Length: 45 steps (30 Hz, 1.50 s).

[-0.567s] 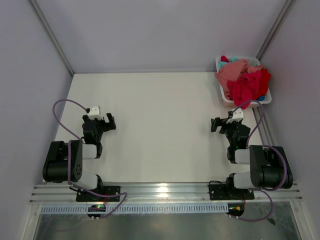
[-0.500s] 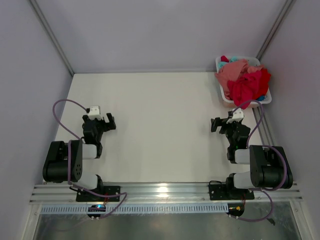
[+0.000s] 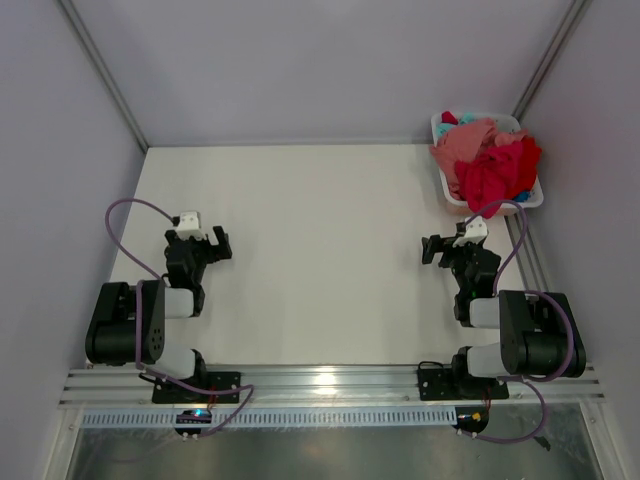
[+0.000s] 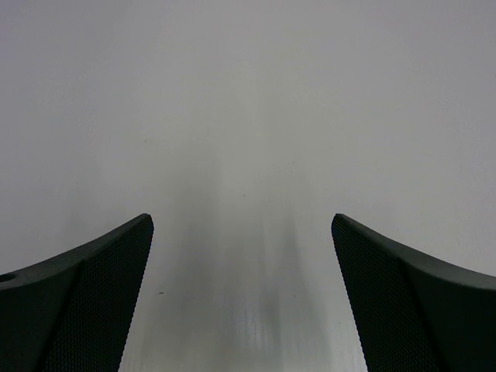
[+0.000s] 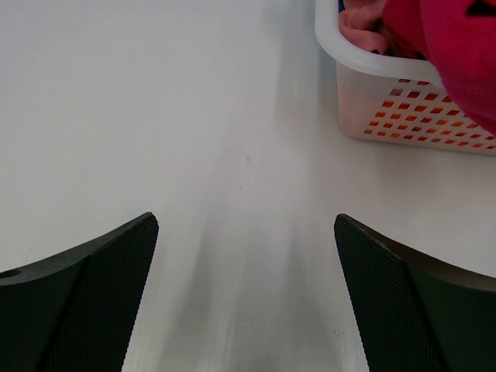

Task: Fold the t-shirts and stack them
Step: Grab the tshirt from the pile

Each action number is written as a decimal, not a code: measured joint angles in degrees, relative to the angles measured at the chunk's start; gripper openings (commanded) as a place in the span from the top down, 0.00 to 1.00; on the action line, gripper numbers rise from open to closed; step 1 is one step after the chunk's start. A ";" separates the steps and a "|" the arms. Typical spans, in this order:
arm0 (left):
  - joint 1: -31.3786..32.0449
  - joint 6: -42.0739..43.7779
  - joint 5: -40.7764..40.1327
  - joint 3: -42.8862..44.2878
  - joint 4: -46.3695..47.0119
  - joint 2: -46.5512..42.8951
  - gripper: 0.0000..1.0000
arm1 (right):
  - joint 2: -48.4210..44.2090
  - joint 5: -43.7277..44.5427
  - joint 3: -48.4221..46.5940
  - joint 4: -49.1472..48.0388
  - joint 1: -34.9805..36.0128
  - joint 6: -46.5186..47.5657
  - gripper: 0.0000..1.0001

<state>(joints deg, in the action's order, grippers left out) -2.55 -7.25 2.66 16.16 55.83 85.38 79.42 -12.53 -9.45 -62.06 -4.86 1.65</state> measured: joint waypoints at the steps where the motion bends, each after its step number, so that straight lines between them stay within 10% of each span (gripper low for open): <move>1: 0.00 0.00 0.00 0.00 0.00 0.00 0.01 | 0.00 0.00 0.00 0.00 0.00 0.00 0.01; 29: 0.00 0.37 1.22 8.35 -17.79 -5.31 0.04 | -2.34 0.15 -1.25 3.56 0.00 0.48 0.01; 45: 0.00 5.77 2.49 20.06 -35.85 -13.40 0.01 | -8.28 -5.53 -22.08 32.28 0.04 4.61 0.01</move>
<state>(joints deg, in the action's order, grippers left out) -2.55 -1.48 5.15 36.23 19.99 71.99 71.13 -18.06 -31.53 -29.78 -4.82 6.26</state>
